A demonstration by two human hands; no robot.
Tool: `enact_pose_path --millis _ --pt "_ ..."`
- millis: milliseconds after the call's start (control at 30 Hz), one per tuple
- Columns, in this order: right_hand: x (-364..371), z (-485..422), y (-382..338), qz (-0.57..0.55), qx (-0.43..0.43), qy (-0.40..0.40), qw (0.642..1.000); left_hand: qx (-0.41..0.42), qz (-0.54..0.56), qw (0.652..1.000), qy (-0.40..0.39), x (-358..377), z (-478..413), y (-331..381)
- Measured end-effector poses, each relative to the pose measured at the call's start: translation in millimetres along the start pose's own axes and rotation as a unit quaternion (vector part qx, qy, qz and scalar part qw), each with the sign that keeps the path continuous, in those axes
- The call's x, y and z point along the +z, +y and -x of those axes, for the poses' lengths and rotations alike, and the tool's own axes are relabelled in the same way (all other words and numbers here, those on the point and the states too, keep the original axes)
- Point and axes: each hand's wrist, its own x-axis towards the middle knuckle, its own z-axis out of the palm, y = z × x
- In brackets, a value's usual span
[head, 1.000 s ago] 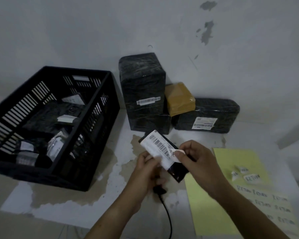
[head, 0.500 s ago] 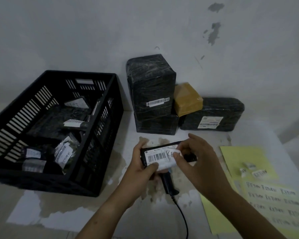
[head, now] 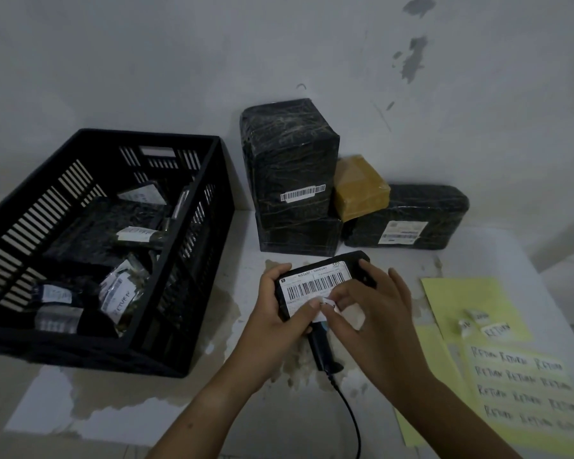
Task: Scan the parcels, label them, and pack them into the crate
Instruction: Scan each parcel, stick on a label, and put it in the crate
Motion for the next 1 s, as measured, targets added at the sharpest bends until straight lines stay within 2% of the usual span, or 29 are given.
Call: enact_pose_path --millis 200,400,567,667,733,900,1000 --pt "1.0 -1.9 -0.9 -0.04 0.009 -0.003 0.999 0.005 0.014 1.0 0.008 0.2 -2.9 -0.7" --pt "-13.2 -10.1 -0.1 -0.145 0.061 0.019 0.987 -0.071 0.106 0.992 0.01 -6.4 -11.3 -6.9" --pt "-26.1 -14.2 0.3 -0.207 0.095 0.006 0.974 -0.071 0.047 0.996 -0.006 -10.2 -14.2 -3.1" --pt "-24.9 -17.9 -3.1 -0.203 0.091 -0.006 0.975 -0.038 -0.052 0.998 -0.013 -10.5 -13.3 0.9" --pt "-20.8 -18.3 -3.4 -0.2 0.095 -0.001 0.975 -0.01 -0.076 0.997 -0.001 -11.8 -11.6 3.6" --pt "-10.7 -20.0 1.4 -0.184 0.117 0.0 0.976 0.003 -0.02 0.999 0.047 -16.3 -17.9 -1.8" --pt "-5.4 -21.2 0.8 -0.147 0.092 0.0 0.985 0.001 -0.013 0.999 0.031 -15.6 -16.8 -2.5"
